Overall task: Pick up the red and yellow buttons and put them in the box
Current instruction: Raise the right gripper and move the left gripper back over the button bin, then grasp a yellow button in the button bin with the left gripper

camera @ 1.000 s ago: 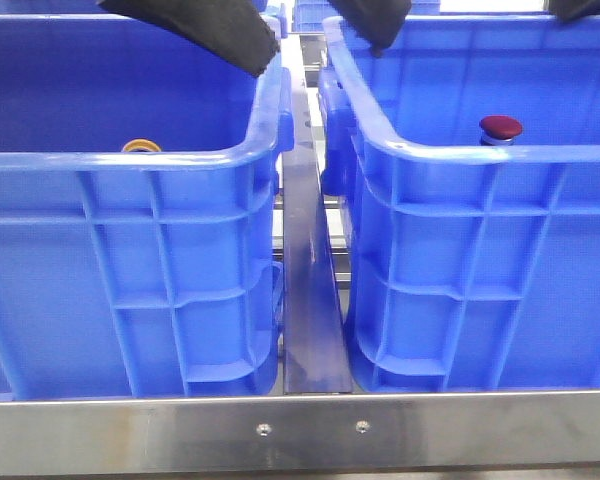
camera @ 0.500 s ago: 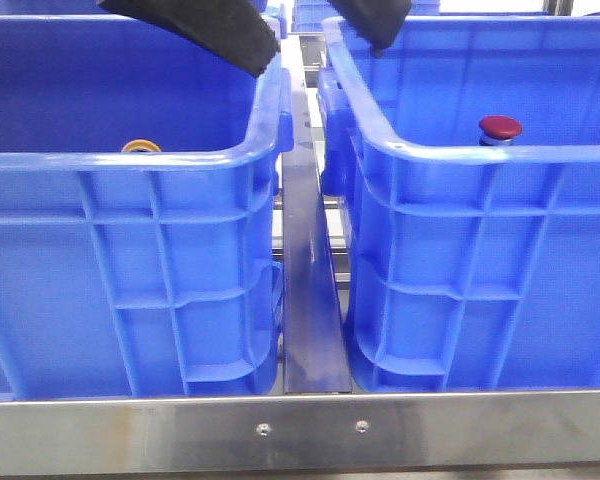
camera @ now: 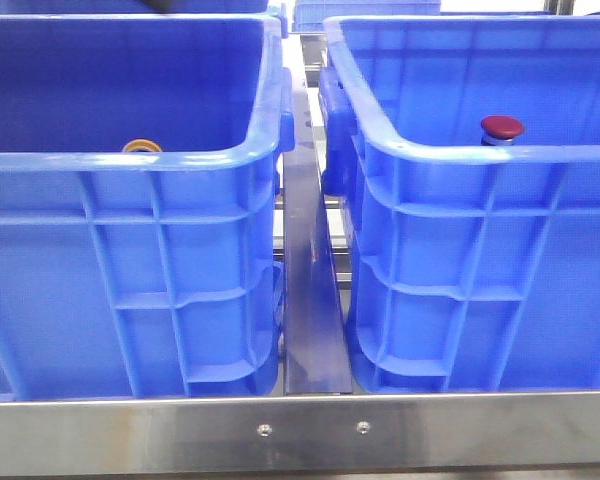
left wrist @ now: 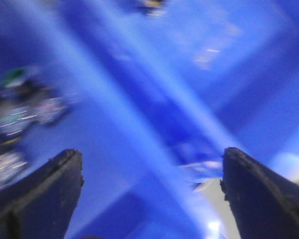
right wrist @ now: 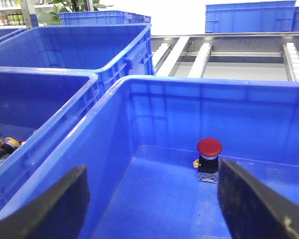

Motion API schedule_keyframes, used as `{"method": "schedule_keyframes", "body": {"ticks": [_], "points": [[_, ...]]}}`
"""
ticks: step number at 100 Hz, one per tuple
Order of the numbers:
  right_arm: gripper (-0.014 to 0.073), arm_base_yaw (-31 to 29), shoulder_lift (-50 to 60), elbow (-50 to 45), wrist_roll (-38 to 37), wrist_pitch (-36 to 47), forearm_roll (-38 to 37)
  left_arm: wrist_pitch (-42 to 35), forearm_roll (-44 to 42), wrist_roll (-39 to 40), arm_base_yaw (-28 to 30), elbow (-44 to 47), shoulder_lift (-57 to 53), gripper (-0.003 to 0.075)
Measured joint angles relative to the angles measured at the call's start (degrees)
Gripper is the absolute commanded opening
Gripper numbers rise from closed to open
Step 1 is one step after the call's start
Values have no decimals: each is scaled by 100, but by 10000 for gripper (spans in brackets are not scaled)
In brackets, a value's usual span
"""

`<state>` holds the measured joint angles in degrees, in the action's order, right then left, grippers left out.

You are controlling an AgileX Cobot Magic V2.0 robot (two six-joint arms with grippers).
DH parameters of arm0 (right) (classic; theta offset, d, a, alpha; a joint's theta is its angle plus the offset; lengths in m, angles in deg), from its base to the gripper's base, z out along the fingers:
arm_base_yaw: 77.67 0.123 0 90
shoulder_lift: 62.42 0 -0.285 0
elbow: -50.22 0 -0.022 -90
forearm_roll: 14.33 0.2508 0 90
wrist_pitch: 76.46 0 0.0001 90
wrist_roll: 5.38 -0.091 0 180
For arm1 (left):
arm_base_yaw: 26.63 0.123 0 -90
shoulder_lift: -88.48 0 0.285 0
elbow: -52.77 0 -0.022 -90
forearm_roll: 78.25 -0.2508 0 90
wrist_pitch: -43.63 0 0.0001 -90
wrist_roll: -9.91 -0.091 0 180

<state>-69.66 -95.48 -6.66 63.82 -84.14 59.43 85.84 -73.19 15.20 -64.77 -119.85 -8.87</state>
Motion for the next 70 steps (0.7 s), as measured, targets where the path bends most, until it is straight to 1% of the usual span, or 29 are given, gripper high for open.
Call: {"method": "schedule_keyframes", "body": {"ticks": [19, 26, 41, 56, 70], "points": [[556, 0, 0, 0, 0, 0, 0, 461, -434, 645, 818, -83, 9, 545], [556, 0, 0, 0, 0, 0, 0, 567, -467, 748, 1140, -93, 73, 545], [556, 0, 0, 0, 0, 0, -8, 786, -436, 889, 1615, -93, 381, 545], [556, 0, 0, 0, 0, 0, -8, 810, -161, 910, 1846, -128, 815, 545], [556, 0, 0, 0, 0, 0, -8, 825, 16, 919, 1855, -299, 1250, 545]]}}
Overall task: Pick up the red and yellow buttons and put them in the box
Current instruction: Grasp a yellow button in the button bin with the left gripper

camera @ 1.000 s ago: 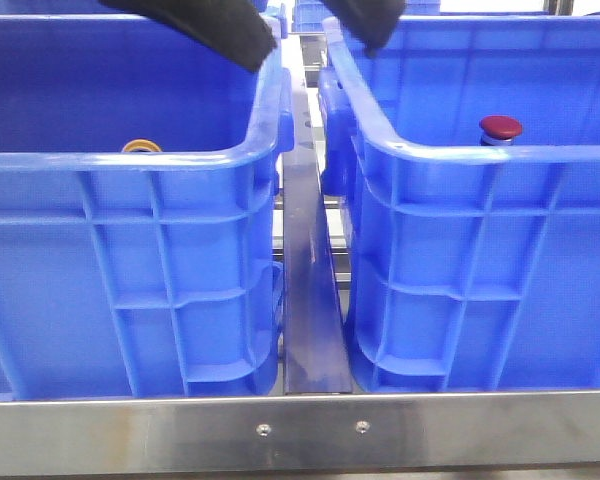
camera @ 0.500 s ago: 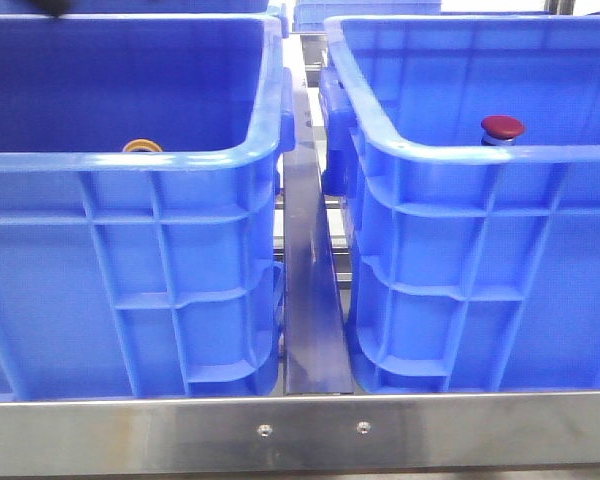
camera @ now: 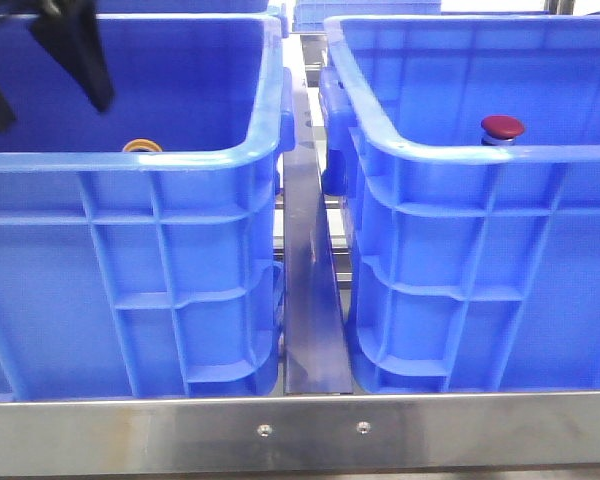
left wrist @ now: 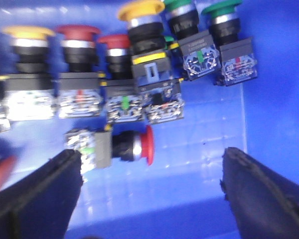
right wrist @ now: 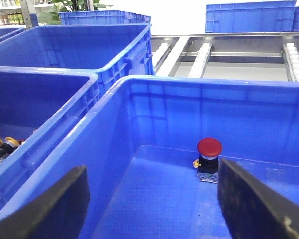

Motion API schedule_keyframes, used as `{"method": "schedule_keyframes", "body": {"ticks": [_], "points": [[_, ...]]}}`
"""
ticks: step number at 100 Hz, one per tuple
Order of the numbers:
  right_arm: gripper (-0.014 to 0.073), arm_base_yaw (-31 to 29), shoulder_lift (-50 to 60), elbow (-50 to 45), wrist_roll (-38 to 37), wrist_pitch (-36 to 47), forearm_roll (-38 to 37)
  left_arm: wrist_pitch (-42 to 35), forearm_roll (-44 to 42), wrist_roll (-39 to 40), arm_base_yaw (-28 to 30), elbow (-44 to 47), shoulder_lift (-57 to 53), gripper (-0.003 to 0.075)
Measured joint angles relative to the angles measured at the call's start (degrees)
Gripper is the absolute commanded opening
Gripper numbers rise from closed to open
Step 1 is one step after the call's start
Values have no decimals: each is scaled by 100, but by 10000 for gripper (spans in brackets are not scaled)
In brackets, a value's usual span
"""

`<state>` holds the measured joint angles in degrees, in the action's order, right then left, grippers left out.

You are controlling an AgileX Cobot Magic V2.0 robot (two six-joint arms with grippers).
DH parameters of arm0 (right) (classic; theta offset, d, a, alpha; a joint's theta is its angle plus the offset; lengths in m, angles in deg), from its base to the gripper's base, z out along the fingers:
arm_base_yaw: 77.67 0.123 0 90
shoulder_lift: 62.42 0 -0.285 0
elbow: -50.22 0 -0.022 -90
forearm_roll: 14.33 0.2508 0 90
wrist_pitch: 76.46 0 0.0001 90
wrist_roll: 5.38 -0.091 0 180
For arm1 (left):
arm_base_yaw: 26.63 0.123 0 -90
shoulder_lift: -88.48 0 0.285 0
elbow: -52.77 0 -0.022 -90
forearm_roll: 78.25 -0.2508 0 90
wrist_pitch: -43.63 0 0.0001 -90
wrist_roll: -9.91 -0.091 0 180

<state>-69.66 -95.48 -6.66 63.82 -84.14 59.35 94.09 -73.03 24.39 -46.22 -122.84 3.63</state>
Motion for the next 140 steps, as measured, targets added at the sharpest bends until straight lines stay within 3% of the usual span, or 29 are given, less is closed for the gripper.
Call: {"method": "schedule_keyframes", "body": {"ticks": [76, 85, 102, 114, 123, 140], "points": [[556, 0, 0, 0, 10, 0, 0, -243, 359, 0, 55, -1167, 1973, 540], [556, 0, 0, 0, 10, 0, 0, -267, 372, 0, 55, -1177, 1976, 468], [556, 0, 0, 0, 10, 0, 0, -297, 381, 0, 55, -1177, 1976, 179], [556, 0, 0, 0, 10, 0, 0, -314, 381, 0, 55, -1177, 1976, 41], [556, 0, 0, 0, 10, 0, 0, -314, 381, 0, 55, -1177, 1976, -1], [556, 0, 0, 0, 10, 0, 0, -328, 368, -42, 55, -1177, 1939, -3]]}}
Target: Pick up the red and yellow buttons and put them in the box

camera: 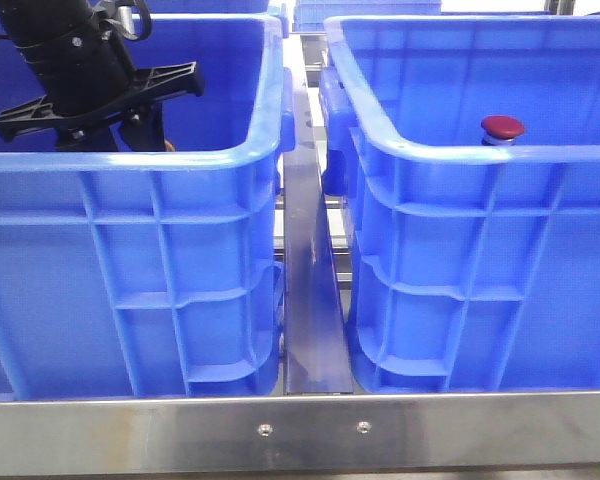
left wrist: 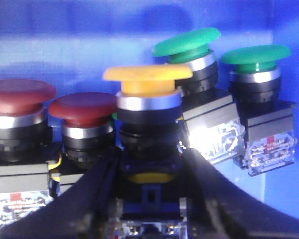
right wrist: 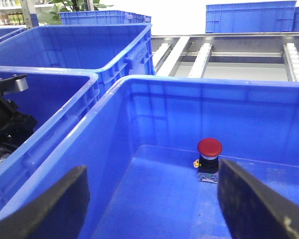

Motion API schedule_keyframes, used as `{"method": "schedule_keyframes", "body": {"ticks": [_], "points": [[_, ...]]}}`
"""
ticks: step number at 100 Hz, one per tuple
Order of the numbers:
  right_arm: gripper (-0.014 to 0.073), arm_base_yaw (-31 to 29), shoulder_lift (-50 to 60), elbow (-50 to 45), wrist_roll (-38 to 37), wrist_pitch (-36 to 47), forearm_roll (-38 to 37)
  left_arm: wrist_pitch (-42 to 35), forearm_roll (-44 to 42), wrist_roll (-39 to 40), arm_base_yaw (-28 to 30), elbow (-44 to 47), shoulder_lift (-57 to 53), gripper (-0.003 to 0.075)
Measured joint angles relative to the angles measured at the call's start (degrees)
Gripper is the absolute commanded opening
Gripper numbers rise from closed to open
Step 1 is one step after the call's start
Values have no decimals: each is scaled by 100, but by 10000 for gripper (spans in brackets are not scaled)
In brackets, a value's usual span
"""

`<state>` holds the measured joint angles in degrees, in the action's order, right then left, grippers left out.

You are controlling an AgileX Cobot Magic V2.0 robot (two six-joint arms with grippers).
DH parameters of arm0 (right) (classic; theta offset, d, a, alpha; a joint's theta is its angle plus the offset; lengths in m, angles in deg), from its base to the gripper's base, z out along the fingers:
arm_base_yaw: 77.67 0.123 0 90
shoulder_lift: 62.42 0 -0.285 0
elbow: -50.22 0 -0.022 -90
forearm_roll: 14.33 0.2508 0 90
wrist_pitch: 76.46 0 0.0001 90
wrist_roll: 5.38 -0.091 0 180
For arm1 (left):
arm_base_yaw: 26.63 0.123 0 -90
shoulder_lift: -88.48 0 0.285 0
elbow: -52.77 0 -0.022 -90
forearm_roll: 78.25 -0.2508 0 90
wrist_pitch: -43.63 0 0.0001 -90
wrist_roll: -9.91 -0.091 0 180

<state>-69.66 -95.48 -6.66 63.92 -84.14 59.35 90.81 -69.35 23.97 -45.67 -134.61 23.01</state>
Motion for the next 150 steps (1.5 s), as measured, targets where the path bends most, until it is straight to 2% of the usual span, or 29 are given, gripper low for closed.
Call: {"method": "schedule_keyframes", "body": {"ticks": [21, 52, 77, 102, 128, 150], "points": [[556, 0, 0, 0, 0, 0, 0, -218, -321, -41, -190, 160, -615, -4], [556, 0, 0, 0, 0, 0, 0, -1102, -358, -68, -698, 1196, -1972, -4], [556, 0, 0, 0, 0, 0, 0, -1659, -385, -673, -1369, 1865, -2721, -4], [556, 0, 0, 0, 0, 0, 0, -1834, -385, -1060, -2018, 2003, -2932, -4], [556, 0, 0, 0, 0, 0, 0, -1790, -385, -1973, -2699, 2003, -2932, -20], [556, 0, 0, 0, 0, 0, 24, -1608, -385, -2143, -2841, 2014, -2932, -20]]}}
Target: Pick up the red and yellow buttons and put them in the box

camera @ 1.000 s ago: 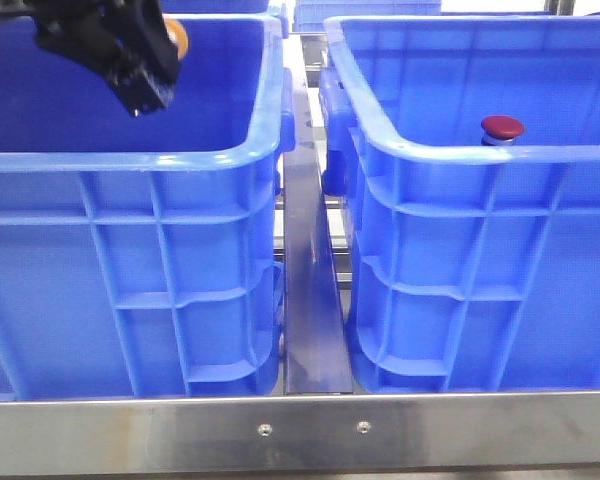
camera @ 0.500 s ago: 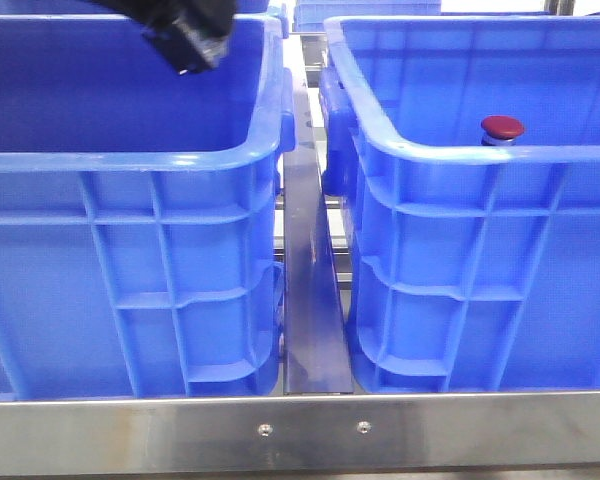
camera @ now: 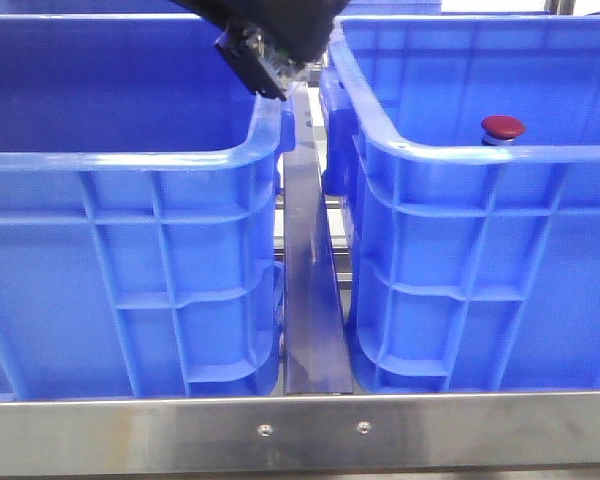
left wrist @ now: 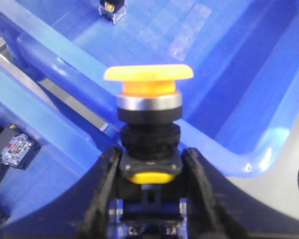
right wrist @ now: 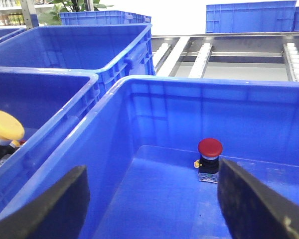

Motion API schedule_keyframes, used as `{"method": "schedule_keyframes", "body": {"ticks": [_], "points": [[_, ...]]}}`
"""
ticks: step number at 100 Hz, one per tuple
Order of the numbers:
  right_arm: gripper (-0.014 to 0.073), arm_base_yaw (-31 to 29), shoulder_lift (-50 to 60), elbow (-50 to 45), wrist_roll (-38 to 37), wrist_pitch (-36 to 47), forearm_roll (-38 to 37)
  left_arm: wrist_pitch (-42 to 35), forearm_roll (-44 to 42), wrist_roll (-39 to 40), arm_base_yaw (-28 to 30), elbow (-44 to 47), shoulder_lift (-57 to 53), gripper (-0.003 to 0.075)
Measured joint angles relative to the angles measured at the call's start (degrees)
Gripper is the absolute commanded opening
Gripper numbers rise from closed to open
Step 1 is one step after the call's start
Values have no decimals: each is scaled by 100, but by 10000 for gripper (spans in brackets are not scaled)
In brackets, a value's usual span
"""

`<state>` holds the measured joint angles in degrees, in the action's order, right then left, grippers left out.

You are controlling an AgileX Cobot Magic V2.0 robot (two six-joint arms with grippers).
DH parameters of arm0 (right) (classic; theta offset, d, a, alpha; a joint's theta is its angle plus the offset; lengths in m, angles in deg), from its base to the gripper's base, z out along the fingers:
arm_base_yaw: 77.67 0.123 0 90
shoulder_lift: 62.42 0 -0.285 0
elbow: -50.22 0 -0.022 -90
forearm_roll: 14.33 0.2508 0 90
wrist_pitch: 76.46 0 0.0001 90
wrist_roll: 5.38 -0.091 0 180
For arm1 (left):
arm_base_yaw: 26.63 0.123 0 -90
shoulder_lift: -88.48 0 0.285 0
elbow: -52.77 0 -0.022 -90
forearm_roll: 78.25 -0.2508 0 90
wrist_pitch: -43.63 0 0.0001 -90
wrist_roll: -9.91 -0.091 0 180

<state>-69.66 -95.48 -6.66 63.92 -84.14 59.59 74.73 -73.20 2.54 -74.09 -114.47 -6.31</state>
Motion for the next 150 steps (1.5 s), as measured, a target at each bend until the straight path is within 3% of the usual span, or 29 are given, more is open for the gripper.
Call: {"method": "schedule_keyframes", "body": {"ticks": [34, 65, 88, 114, 142, 150], "points": [[556, 0, -1028, 919, -363, -1011, 292, 0, 0, -45, -12, 0, 0, -20], [556, 0, -2912, 2242, -2152, -3045, 294, 0, 0, -54, -12, 0, 0, -20], [556, 0, -4211, 3046, -2981, -4110, 257, 0, 0, -54, -12, 0, 0, -20], [556, 11, -5165, 3542, -3359, -4541, 233, 0, 0, -54, -12, 0, 0, -20], [556, 307, -5389, 3630, -3388, -4592, 233, 0, 0, -54, -12, 0, 0, -20], [512, 342, -5389, 3630, -3388, -4613, 233, 0, 0, -54, -12, 0, 0, -20]]}}
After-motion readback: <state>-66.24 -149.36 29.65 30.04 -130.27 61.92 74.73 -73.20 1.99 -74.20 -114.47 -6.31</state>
